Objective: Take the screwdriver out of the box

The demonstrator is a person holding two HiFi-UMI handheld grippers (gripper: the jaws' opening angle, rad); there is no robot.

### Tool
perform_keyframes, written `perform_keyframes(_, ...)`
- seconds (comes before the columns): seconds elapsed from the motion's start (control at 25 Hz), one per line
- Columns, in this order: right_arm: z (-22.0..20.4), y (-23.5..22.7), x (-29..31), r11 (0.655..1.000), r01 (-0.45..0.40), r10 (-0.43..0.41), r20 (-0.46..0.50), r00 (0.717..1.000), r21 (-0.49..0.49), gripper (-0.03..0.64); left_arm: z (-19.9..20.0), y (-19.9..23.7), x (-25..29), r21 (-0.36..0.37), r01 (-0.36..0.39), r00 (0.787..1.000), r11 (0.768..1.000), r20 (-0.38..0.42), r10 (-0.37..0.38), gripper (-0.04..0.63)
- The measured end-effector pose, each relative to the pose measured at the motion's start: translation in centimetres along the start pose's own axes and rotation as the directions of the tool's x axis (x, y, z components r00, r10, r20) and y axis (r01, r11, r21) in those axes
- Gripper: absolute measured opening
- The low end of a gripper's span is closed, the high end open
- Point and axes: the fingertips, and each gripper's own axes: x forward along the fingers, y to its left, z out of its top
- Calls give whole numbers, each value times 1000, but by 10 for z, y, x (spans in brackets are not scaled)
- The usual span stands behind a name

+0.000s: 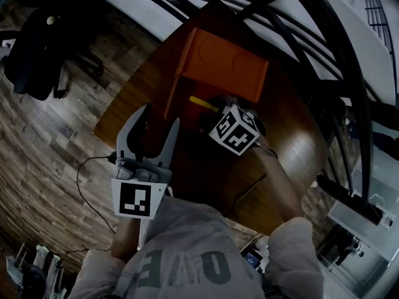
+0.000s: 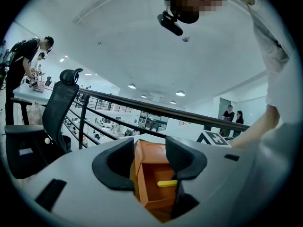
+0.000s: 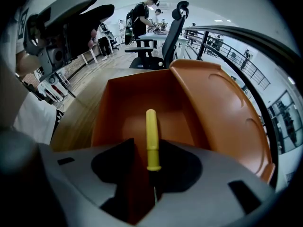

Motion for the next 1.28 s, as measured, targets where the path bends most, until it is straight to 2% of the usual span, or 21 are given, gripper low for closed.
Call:
perform_keyframes(0.32, 0, -4, -1, 1000, -1, 1, 2, 1000, 11, 125, -2, 3, 1, -3, -16, 1000, 1000, -4, 16, 206)
perform_keyframes(0.44, 1, -4, -2, 1000, 6, -6, 0, 1000, 5, 86, -2, 3, 2, -1, -14, 1000, 1000, -6, 14, 206)
perform_keyframes(1.04, 2, -5, 0, 1000, 22, -22, 2, 1000, -12, 78, 2, 0, 6, 18, -6, 1000, 1000, -5, 6, 206)
perform_keyframes(1.28, 9, -5, -11, 999, 36, -36, 47, 998, 9, 78, 10, -8, 7, 31, 5, 1000, 1000, 1, -5, 206)
